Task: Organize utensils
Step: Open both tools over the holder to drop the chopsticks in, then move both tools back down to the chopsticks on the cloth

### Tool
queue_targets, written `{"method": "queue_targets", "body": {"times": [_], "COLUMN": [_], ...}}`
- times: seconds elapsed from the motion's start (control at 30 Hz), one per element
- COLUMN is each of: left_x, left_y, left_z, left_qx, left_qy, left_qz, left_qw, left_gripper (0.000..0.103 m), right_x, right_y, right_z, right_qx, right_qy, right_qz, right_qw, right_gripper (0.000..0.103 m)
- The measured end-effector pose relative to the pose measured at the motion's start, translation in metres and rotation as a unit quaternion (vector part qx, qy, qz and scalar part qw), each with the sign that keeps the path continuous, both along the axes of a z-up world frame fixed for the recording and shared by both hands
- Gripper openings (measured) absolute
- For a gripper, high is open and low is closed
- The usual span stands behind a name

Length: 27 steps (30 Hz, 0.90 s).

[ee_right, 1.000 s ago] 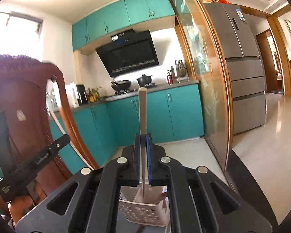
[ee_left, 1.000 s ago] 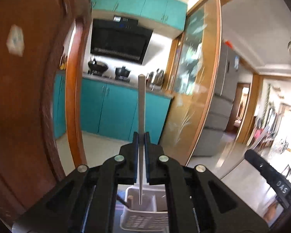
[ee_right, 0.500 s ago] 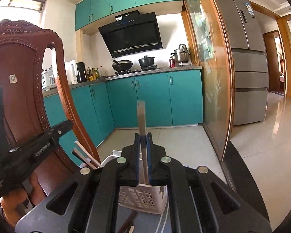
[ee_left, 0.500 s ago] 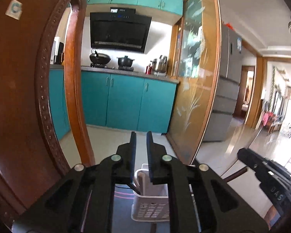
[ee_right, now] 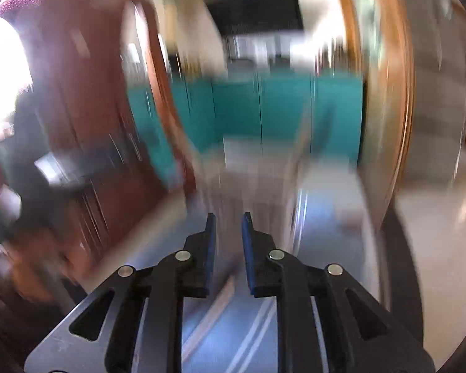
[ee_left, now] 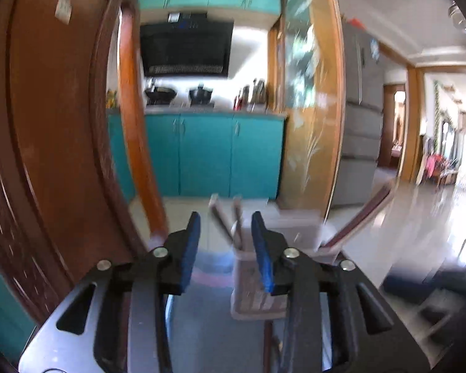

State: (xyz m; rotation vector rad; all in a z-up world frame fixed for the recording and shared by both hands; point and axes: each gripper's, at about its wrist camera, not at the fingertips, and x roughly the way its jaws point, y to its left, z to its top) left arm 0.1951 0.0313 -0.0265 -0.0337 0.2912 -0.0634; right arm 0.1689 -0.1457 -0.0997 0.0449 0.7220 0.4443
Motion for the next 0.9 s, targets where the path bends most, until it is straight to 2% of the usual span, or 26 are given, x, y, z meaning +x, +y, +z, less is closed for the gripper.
{"method": "queue_targets", "body": {"times": [0.03,0.07,0.2,0.3,0.4,0.5,0.6,0.67,0.73,0.83,0.9], "left_x": [0.004,0.009,0.026,0.033,0.032,0.034,0.036,0.04,0.043,0.044,0.045], "left_y": [0.001,0.002,0.008,0.011,0.011,0.012,0.012,0.011,0.009,0.005,0.001], "left_z": [-0.008,-0.014,-0.038,-0.047,-0.053,-0.057,-0.065,-0.069,-0.072,-0.078,-0.084], "left_qx": [0.001,0.002,-0.012,-0.024,-0.008,-0.002,-0.005,-0.011,-0.014,-0.001,0.009], "left_qy": [0.022,0.044,0.118,0.148,0.153,0.164,0.186,0.203,0.213,0.224,0.237], "left_qz": [0.006,0.009,0.007,-0.001,0.004,0.005,0.003,-0.006,-0.015,-0.02,-0.026], "left_qw": [0.9997,0.999,0.9929,0.9887,0.9882,0.9864,0.9825,0.9792,0.9767,0.9743,0.9712], "left_gripper": [0.037,0.037,0.037,0.038,0.044,0.045,0.046,0.046,0.047,0.049,0.05], "right_x": [0.012,0.018,0.024,0.024,0.024,0.025,0.029,0.033,0.033,0.038,0.038], "right_y": [0.003,0.007,0.026,0.036,0.045,0.049,0.044,0.033,0.019,0.004,-0.001], "right_z": [-0.024,-0.04,-0.065,-0.076,-0.087,-0.089,-0.088,-0.087,-0.084,-0.085,-0.083], "right_qx": [0.007,0.01,-0.015,-0.03,-0.046,-0.051,-0.018,-0.004,-0.013,0.002,-0.006], "right_qy": [0.06,0.094,0.141,0.155,0.17,0.163,0.177,0.18,0.175,0.191,0.188], "right_qz": [0.007,0.015,0.031,0.037,0.04,0.038,0.018,-0.006,-0.04,-0.058,-0.071], "right_qw": [0.998,0.995,0.989,0.987,0.984,0.985,0.984,0.984,0.984,0.98,0.98], "right_gripper": [0.017,0.017,0.017,0.017,0.017,0.018,0.015,0.008,0.006,0.006,0.006]}}
